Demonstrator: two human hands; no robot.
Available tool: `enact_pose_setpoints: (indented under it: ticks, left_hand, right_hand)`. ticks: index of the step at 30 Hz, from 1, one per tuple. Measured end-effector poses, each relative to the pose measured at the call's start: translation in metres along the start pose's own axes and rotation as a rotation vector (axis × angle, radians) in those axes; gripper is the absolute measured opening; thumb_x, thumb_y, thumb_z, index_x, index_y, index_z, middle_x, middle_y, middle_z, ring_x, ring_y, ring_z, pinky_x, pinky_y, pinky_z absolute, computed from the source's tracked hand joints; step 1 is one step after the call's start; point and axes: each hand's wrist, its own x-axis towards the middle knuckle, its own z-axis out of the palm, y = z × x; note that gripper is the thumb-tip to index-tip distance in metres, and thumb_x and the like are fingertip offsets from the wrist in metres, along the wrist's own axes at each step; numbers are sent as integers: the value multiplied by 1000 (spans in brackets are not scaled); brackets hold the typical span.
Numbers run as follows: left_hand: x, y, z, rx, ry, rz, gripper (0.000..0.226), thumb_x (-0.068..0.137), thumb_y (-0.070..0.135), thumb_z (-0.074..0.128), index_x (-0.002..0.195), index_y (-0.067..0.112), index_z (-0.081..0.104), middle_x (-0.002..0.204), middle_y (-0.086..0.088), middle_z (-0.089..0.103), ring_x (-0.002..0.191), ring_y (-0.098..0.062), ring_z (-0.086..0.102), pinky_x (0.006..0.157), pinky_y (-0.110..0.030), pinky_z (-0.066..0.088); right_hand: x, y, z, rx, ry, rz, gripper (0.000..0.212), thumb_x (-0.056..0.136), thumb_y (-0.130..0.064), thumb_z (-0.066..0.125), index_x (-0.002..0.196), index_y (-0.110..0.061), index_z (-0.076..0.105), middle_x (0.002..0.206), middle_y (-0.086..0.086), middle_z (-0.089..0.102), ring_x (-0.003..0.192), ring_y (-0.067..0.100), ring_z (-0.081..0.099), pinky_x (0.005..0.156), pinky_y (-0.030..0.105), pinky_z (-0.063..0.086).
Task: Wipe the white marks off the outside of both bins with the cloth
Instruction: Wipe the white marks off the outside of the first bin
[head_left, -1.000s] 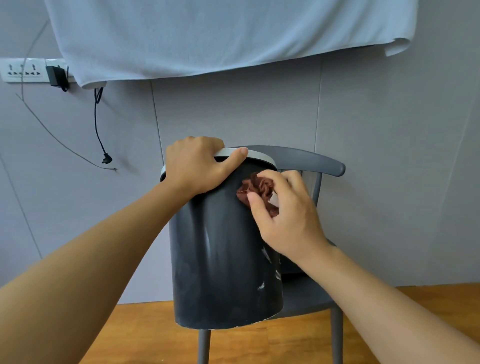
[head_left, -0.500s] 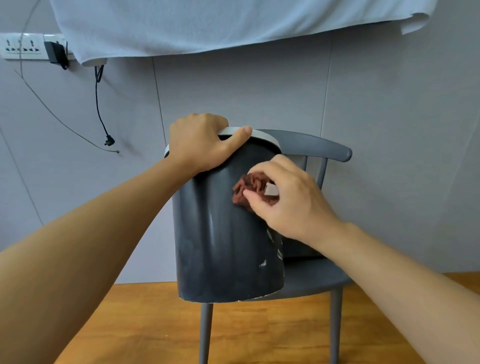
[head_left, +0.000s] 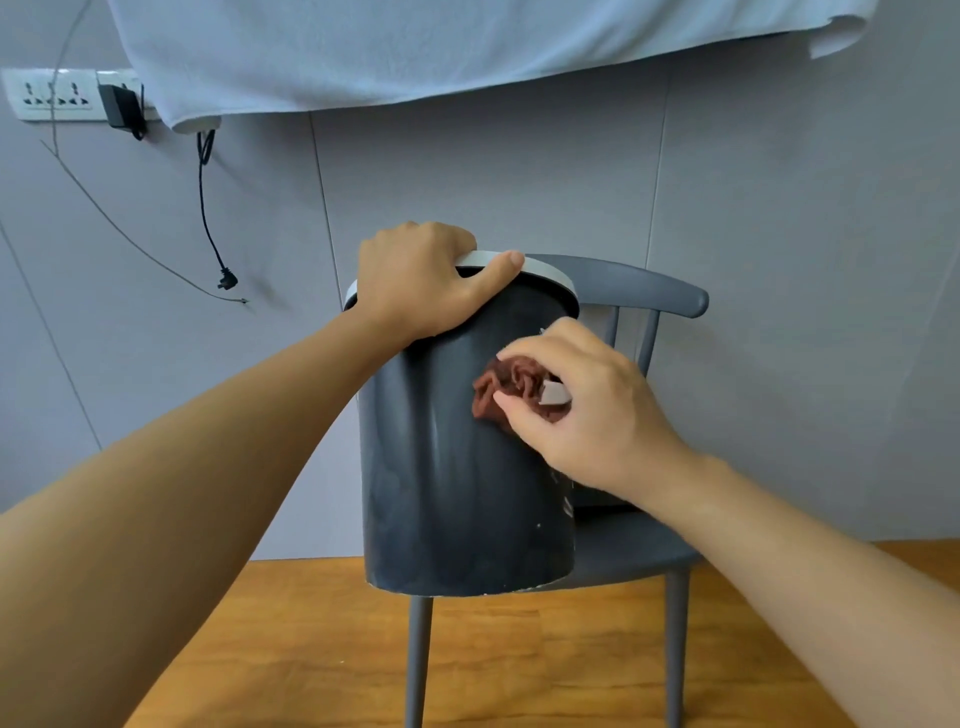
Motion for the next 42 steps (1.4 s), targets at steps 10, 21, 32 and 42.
enact_pose_setpoints:
  ticks: [10, 21, 32, 42]
  left_hand:
    - [-2, -21, -2, -20, -22, -72, 68, 85, 76, 41, 62, 15, 25, 52, -3, 27, 51, -24, 28, 53, -34, 24]
    - [-3, -26, -4, -48, -39, -79, 68, 86, 75, 42, 60, 14, 25, 51, 0, 28, 52, -24, 30, 54, -34, 23]
    - [-4, -43, -11, -155, -130, -79, 60, 90, 67, 40, 63, 15, 26, 53, 2, 28, 53, -20, 30, 55, -35, 25]
    - [-15, -54, -18, -318, -184, -26, 30, 101, 55, 42, 101, 35, 64, 84, 23, 67, 84, -11, 62, 80, -37, 50]
  right_hand:
    - [-92, -3, -1, 147, -400, -90, 8, 89, -26, 74, 96, -26, 69, 90, -18, 53, 81, 6, 56, 66, 25, 50]
    - [-80, -6, 7, 187, -312, -9, 14, 91, -24, 76, 103, -22, 71, 96, -10, 56, 86, 11, 60, 70, 30, 54]
    - [-82, 6, 9, 238, -64, 183, 20, 88, -24, 81, 106, -23, 74, 98, -16, 61, 96, 9, 64, 78, 19, 55]
    - [-84, 14, -12, 190, -444, 74, 4, 87, -35, 72, 89, -32, 70, 88, -16, 55, 83, 10, 61, 65, 29, 54]
